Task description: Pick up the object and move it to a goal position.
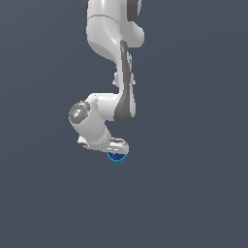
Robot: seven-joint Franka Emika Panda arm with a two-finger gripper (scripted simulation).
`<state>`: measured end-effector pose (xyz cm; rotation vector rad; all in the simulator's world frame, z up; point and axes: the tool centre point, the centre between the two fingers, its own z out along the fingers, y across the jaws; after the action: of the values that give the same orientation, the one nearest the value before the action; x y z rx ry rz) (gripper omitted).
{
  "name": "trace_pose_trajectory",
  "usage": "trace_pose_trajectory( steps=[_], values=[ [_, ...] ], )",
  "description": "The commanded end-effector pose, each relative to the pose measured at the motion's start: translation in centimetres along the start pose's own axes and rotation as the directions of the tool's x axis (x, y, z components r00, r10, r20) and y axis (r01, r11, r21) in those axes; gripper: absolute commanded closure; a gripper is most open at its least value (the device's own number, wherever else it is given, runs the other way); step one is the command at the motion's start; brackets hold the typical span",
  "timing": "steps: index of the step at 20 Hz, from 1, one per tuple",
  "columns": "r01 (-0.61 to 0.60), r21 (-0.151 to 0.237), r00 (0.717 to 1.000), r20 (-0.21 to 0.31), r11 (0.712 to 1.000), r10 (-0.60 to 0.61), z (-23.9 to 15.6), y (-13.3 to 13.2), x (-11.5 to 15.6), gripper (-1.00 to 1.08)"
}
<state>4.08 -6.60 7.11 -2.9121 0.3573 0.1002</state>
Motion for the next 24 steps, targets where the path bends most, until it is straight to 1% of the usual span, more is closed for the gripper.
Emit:
trace_pose_trajectory(
  steps=[1,6,11,15,24],
  values=[
    [0.0,0.0,1.0,-0.003,1.0,0.0,-0.7,0.0,-0.1,1.08],
    [0.0,0.0,1.0,-0.003,1.0,0.0,-3.0,0.3,-0.8,1.08],
    [0.0,0.0,1.0,-0.003,1.0,0.0,-6.7,0.9,-2.1,1.08],
    [0.0,0.0,1.0,-0.003,1.0,0.0,-10.7,1.4,-3.4,1.08],
    [-0.001,0.0,1.0,-0.003,1.0,0.001,-21.3,2.8,-6.7,1.08]
  ],
)
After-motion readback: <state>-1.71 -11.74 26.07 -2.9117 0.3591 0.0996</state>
